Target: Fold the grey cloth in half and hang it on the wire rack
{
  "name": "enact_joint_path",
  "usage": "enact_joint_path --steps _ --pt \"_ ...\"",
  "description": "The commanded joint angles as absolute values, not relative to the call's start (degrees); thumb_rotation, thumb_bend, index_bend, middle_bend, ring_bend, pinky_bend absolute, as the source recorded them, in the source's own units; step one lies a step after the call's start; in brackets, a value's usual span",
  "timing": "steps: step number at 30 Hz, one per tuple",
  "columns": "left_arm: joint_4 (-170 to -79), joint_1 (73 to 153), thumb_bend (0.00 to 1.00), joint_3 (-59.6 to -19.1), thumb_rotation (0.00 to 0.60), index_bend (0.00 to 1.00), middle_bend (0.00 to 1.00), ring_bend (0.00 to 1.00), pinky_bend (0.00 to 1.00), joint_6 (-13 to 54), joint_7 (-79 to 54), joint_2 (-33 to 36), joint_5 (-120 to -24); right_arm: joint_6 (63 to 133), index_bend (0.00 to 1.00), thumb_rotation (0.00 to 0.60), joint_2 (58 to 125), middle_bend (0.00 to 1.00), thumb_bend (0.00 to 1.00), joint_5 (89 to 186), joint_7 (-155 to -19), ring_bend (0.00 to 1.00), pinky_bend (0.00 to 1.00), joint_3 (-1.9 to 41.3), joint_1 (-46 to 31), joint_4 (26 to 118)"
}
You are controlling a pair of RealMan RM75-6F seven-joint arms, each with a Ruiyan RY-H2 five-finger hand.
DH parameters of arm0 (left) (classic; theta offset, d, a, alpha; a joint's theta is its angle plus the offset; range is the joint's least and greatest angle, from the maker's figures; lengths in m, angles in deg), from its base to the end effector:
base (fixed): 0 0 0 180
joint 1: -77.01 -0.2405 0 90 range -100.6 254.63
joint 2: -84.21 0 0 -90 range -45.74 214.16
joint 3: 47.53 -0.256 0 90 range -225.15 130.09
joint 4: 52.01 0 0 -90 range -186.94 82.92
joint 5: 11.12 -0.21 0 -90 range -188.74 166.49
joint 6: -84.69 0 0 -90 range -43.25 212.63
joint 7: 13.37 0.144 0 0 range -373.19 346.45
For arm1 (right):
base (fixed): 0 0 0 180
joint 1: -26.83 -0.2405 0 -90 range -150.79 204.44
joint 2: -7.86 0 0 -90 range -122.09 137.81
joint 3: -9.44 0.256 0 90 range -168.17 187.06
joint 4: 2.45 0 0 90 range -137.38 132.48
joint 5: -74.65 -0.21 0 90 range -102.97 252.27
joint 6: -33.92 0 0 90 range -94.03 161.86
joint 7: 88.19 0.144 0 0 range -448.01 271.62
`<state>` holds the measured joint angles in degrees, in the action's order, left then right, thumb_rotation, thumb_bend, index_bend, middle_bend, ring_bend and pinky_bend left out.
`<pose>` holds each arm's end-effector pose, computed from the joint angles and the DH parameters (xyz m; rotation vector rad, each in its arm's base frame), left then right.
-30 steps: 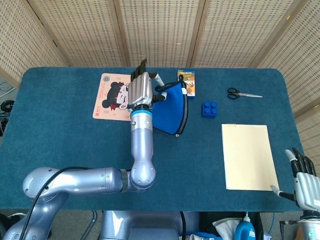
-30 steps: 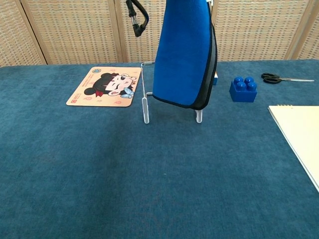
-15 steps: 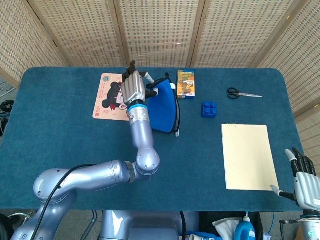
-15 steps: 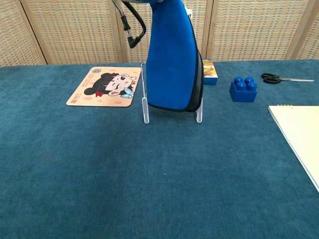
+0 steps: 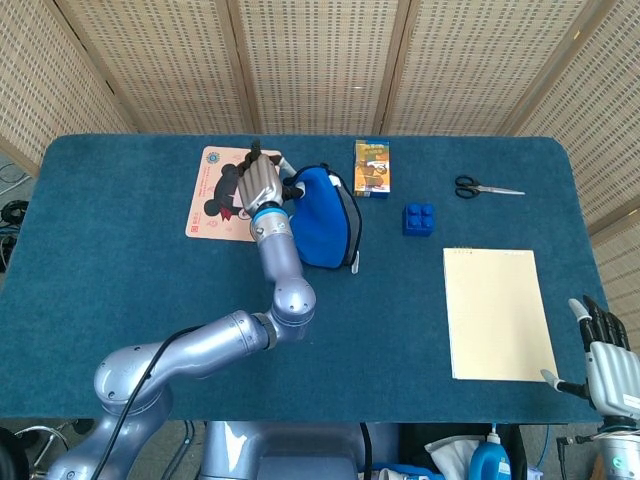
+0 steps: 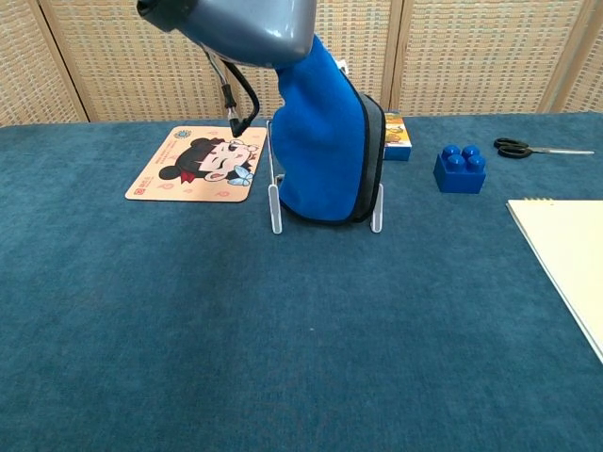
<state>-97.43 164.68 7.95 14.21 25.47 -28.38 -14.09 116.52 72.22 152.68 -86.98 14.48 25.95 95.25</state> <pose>0.0577 0.4784 -0.0056 -0.8642 -1.5445 -1.0329 -0.3212 -0.1644 0.1548 1.1934 -1.0970 0.8757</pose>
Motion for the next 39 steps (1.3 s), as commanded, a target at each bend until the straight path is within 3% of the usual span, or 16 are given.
enact_joint_path --steps 1,8,10,11,14,15,26,39 --pt "-93.8 165.7 0.54 8.5 0.600 0.89 0.00 0.00 0.00 16.9 24.8 -30.0 -13.5 116.3 0.00 0.600 72.4 0.00 0.00 152.3 -87.2 0.00 0.00 14.6 25.8 95.1" --pt "-86.9 167.3 0.53 9.6 0.600 0.88 0.00 0.00 0.00 21.3 24.9 -32.0 -12.8 115.7 0.00 0.600 72.6 0.00 0.00 151.4 -87.9 0.00 0.00 14.8 25.6 95.0" --pt "-85.5 167.6 0.53 9.8 0.600 0.84 0.00 0.00 0.00 22.0 24.2 -32.4 -13.0 115.6 0.00 0.600 72.7 0.00 0.00 151.1 -87.9 0.00 0.00 14.8 25.5 94.9" --pt "-84.4 167.7 0.53 9.8 0.600 0.72 0.00 0.00 0.00 22.6 24.1 -32.9 -13.0 115.5 0.00 0.600 72.7 0.00 0.00 151.0 -87.9 0.00 0.00 14.9 25.5 94.8" --pt "-82.2 168.2 0.50 11.4 0.600 0.13 0.00 0.00 0.00 24.6 22.9 -34.0 -11.9 115.4 0.00 0.600 72.7 0.00 0.00 150.7 -87.9 0.00 0.00 15.0 25.5 94.7" --pt "-81.6 168.3 0.47 11.0 0.600 0.02 0.00 0.00 0.00 24.8 21.2 -34.2 -13.2 115.5 0.00 0.600 72.6 0.00 0.00 150.7 -87.8 0.00 0.00 15.0 25.5 94.7" --pt "-84.3 166.5 0.32 7.0 0.600 0.00 0.00 0.00 0.00 21.5 12.3 -33.3 -24.0 116.1 0.00 0.600 72.2 0.00 0.00 151.6 -87.0 0.00 0.00 14.8 25.8 95.0" --pt "-105.4 156.2 0.32 3.7 0.600 0.00 0.00 0.00 0.00 16.0 15.3 -25.3 -27.6 116.8 0.00 0.600 71.9 0.00 0.00 152.8 -86.7 0.00 0.00 14.5 26.0 95.7"
